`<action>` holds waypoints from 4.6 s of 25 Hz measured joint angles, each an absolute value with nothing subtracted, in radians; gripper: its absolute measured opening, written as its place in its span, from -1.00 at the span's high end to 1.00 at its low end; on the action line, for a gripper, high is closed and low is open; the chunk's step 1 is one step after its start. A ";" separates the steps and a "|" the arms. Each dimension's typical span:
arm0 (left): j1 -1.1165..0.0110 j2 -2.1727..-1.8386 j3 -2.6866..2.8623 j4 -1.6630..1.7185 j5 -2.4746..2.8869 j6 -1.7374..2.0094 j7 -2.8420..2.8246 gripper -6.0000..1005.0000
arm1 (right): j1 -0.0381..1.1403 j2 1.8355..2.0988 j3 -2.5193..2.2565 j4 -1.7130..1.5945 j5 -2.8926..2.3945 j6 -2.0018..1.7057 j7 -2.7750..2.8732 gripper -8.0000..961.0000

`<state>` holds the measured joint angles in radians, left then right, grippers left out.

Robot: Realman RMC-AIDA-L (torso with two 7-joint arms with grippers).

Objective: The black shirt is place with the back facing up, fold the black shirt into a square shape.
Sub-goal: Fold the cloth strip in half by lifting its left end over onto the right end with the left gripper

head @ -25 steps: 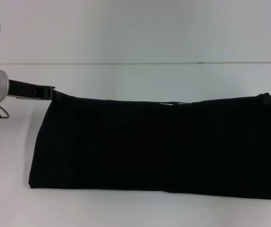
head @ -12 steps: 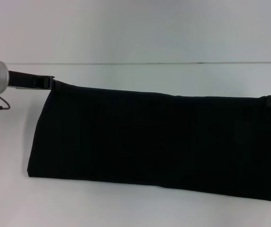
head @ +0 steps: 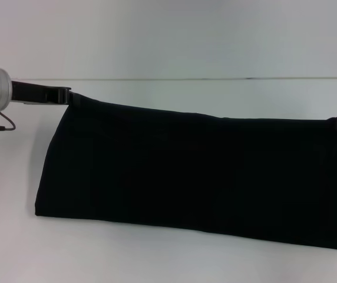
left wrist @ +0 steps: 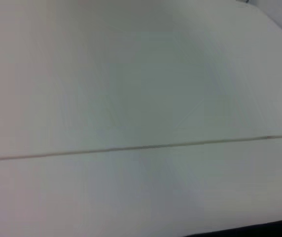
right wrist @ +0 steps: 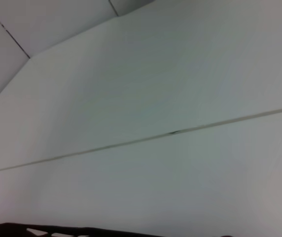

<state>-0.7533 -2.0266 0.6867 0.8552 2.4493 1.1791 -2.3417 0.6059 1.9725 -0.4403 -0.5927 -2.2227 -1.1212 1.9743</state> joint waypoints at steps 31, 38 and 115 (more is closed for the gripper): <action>-0.793 -2.049 0.696 0.662 2.402 0.871 -2.225 0.99 | 0.610 1.975 -0.443 -0.585 -2.223 -1.089 1.973 0.86; -0.799 -2.049 0.697 0.637 2.399 0.831 -2.210 0.97 | 0.609 1.976 -0.448 -0.583 -2.224 -1.083 1.975 0.85; -0.605 -1.996 0.451 0.675 2.536 1.528 -2.773 -0.88 | 0.543 1.916 -0.362 -0.568 -2.040 -1.402 1.851 -0.90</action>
<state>-0.6055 -1.9963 0.4510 0.6750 2.5357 1.5281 -2.7731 0.5433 1.9158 -0.3620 -0.5677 -2.0401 -1.4018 1.8508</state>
